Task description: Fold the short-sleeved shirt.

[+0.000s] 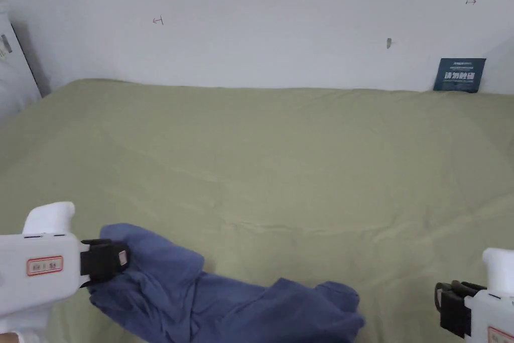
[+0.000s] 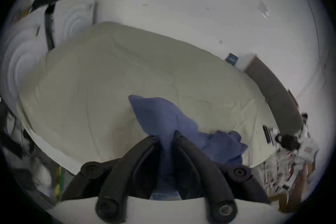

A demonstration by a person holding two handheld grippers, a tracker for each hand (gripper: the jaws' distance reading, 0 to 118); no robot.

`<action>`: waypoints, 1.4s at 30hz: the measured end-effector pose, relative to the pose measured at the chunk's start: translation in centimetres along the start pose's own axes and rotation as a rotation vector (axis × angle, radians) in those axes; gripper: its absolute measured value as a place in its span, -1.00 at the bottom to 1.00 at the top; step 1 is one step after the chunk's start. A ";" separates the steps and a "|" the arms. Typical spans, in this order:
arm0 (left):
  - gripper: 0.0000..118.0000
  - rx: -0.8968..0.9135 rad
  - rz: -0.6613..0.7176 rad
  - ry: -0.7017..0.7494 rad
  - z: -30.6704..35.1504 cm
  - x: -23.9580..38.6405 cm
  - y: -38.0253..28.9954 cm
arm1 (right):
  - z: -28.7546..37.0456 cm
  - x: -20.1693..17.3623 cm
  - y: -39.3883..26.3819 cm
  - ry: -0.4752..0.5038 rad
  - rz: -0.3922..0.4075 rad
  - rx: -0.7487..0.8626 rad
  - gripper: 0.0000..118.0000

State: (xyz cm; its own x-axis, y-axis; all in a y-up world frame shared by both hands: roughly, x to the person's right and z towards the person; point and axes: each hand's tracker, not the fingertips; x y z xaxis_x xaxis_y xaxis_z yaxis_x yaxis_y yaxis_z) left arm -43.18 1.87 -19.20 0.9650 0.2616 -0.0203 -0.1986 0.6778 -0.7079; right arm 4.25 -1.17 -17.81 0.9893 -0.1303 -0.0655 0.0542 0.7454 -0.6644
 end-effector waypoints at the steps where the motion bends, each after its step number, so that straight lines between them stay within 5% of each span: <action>1: -0.83 -0.018 -0.007 -0.039 -0.9 1.4 0.2 | -0.1 -0.1 0.0 0.001 0.002 -0.005 -0.98; 11: -0.78 -0.272 -0.119 -0.349 -11.9 15.0 -3.2 | 1.2 1.4 -1.0 -0.013 -0.008 -0.006 -0.97; 14: -0.58 -0.386 -0.043 -0.426 -14.4 15.4 -4.5 | 1.4 2.3 -1.5 -0.038 -0.023 -0.008 -0.97; 17: 0.32 -0.367 0.086 -0.552 -14.0 14.7 -5.0 | 1.1 3.0 -2.0 -0.035 -0.050 -0.017 -0.97; 22: 0.36 -0.250 0.232 -0.723 -12.5 11.6 -4.1 | 0.3 2.8 -2.4 -0.025 -0.052 -0.046 -0.97; 24: 0.23 -0.194 0.255 -0.687 -12.8 9.9 -4.6 | 0.3 2.6 -2.4 -0.010 -0.055 -0.049 -0.97; 25: -0.13 -0.218 0.240 -0.685 -13.3 9.7 -5.3 | 0.4 2.5 -2.5 0.000 -0.052 -0.048 -0.97; 26: -0.78 -0.249 0.254 -0.651 -14.1 9.2 -5.9 | 0.6 2.3 -2.5 0.003 -0.050 -0.044 -0.97; 27: -1.00 -0.265 0.257 -0.606 -14.8 9.2 -6.6 | 0.7 2.2 -2.5 0.006 -0.046 -0.040 -0.97; 31: -1.00 -0.279 0.338 -0.640 -18.3 10.9 -9.9 | 1.3 1.9 -2.4 0.020 -0.043 -0.023 -0.97; 42: -1.00 -0.416 0.297 -0.697 -22.0 17.4 -14.9 | 3.3 1.9 -1.7 0.055 -0.054 0.005 -0.97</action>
State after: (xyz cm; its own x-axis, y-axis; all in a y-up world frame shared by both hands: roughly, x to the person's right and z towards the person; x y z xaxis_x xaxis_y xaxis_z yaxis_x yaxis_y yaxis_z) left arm -19.61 -18.78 -24.56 0.5306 0.8422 0.0961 -0.2152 0.2435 -0.9457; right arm 6.49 -0.51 -14.40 0.9759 -0.2065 -0.0705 0.1085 0.7396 -0.6643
